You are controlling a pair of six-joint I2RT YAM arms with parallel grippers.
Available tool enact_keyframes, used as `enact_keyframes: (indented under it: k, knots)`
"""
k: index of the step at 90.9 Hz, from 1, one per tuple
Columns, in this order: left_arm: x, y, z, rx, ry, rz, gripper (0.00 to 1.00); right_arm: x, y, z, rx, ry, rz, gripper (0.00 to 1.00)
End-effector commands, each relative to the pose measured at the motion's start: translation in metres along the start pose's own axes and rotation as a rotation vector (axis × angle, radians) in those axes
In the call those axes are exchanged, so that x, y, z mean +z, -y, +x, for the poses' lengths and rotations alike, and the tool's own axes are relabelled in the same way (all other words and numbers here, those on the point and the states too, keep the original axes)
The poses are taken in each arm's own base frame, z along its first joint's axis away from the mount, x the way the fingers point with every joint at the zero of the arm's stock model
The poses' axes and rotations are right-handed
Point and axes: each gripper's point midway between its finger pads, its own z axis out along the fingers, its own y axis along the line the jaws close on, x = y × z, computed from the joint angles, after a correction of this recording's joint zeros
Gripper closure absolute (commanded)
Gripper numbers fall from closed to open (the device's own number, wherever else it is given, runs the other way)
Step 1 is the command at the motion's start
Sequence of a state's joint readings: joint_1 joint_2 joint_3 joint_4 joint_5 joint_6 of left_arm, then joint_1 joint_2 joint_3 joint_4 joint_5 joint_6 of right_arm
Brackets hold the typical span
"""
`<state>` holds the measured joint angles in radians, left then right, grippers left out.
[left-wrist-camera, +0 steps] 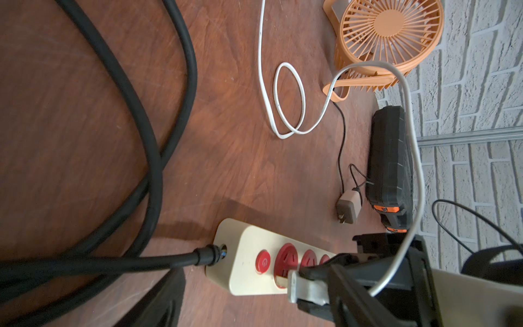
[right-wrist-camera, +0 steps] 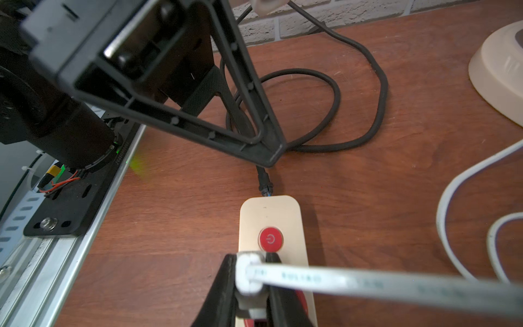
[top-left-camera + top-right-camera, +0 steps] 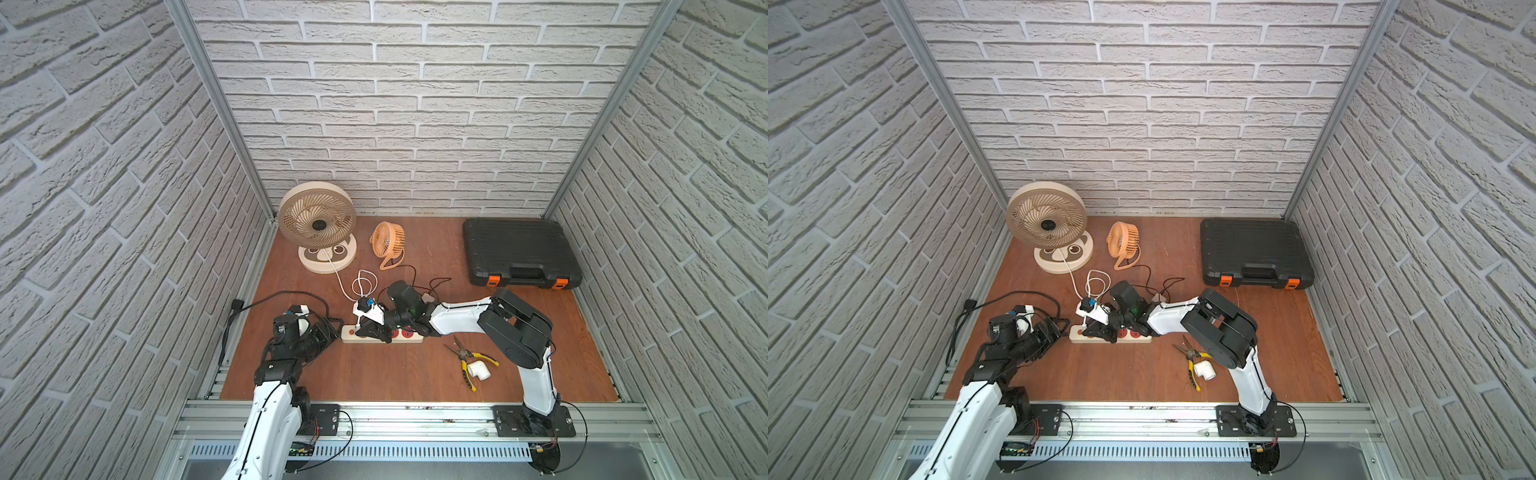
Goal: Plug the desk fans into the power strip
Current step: Insert the plug into the socket.
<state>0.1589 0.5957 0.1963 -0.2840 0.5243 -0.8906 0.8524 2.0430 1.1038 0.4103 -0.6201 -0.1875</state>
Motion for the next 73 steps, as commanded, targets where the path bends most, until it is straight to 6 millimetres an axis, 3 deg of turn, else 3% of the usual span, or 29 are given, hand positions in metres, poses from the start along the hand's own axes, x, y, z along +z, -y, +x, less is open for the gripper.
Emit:
enact_keyframes:
  k: [1, 28, 54, 62, 73]
  knots:
    - [-0.004, 0.011, -0.010, 0.042, 0.035, 0.035, 0.17, 0.003, 0.010, 0.030, 0.064, -0.065, 0.033, 0.97]
    - [-0.003, 0.012, -0.011, 0.042, 0.035, 0.035, 0.17, -0.012, 0.005, 0.021, 0.044, -0.053, 0.024, 0.97]
    - [-0.003, 0.011, -0.010, 0.040, 0.033, 0.032, 0.17, -0.036, -0.006, -0.037, -0.014, 0.071, 0.025, 0.97]
    - [-0.004, 0.011, -0.010, 0.041, 0.035, 0.033, 0.17, -0.037, -0.006, -0.037, -0.017, 0.069, 0.025, 0.97]
    - [-0.004, 0.012, -0.010, 0.042, 0.034, 0.034, 0.17, -0.032, -0.004, -0.023, -0.003, 0.041, 0.026, 0.97]
